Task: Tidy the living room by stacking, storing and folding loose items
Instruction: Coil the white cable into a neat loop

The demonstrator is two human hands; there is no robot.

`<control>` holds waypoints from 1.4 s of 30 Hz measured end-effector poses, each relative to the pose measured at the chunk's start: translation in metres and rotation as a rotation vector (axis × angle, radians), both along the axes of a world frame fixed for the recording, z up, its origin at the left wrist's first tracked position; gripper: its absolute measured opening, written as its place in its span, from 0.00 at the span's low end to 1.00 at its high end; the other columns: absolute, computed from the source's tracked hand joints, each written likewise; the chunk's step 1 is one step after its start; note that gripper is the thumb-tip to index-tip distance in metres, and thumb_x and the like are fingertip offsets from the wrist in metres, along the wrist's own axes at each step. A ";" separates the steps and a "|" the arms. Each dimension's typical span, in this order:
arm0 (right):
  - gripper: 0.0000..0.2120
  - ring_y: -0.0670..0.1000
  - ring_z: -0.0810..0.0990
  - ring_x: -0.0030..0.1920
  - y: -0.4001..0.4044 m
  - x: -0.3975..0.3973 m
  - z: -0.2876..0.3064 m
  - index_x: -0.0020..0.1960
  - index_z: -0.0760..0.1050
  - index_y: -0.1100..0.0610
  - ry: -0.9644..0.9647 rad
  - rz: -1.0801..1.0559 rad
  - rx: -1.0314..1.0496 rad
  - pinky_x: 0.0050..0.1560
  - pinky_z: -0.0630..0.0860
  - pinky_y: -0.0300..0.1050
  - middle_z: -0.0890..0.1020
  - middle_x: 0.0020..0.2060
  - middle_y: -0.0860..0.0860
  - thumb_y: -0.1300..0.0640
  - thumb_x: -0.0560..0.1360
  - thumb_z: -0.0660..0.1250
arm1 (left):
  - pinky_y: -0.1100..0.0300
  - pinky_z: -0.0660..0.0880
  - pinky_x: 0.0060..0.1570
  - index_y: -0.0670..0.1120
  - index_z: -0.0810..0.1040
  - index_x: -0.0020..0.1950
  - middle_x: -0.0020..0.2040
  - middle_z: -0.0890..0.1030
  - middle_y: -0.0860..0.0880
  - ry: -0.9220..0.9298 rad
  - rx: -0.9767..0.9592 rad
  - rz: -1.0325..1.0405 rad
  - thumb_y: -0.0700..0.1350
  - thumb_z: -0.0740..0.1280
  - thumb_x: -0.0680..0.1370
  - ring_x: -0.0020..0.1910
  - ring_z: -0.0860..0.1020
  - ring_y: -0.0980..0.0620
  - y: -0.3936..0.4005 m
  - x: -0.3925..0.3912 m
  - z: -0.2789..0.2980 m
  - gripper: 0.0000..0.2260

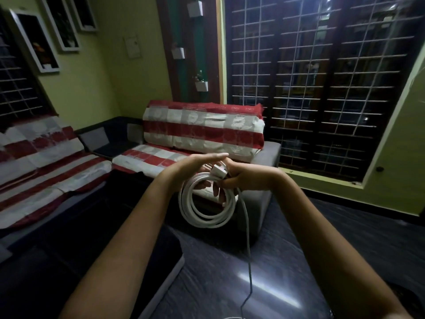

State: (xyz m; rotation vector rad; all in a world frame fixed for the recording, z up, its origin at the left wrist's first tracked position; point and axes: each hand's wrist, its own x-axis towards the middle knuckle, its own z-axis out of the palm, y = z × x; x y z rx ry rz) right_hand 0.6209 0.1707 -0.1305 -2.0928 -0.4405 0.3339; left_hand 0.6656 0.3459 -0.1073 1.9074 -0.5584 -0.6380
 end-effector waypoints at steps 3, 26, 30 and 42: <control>0.25 0.56 0.82 0.52 -0.003 0.001 -0.002 0.73 0.56 0.56 0.060 -0.016 0.111 0.49 0.81 0.47 0.79 0.53 0.57 0.65 0.79 0.61 | 0.61 0.66 0.34 0.53 0.83 0.47 0.40 0.79 0.44 -0.107 0.109 -0.002 0.65 0.71 0.67 0.34 0.72 0.53 -0.001 -0.004 -0.002 0.18; 0.12 0.58 0.85 0.40 -0.049 -0.011 0.022 0.50 0.77 0.64 -0.035 -0.293 0.092 0.37 0.81 0.43 0.82 0.33 0.56 0.55 0.76 0.66 | 0.66 0.59 0.27 0.45 0.79 0.45 0.30 0.71 0.53 -0.040 -0.071 0.011 0.57 0.71 0.66 0.26 0.63 0.58 0.019 0.002 0.005 0.17; 0.09 0.52 0.83 0.36 -0.039 -0.014 0.006 0.49 0.77 0.62 -0.039 -0.248 0.205 0.39 0.80 0.43 0.80 0.33 0.54 0.56 0.78 0.63 | 0.68 0.59 0.21 0.48 0.81 0.41 0.27 0.68 0.55 -0.020 -0.330 0.094 0.53 0.70 0.71 0.23 0.61 0.59 0.014 0.001 0.005 0.08; 0.43 0.40 0.67 0.28 0.020 -0.017 -0.065 0.63 0.68 0.55 -0.008 -0.248 0.745 0.28 0.65 0.31 0.74 0.34 0.44 0.32 0.58 0.75 | 0.68 0.58 0.17 0.48 0.78 0.37 0.25 0.71 0.55 0.081 -0.763 0.338 0.49 0.69 0.75 0.19 0.61 0.60 -0.002 -0.001 -0.003 0.09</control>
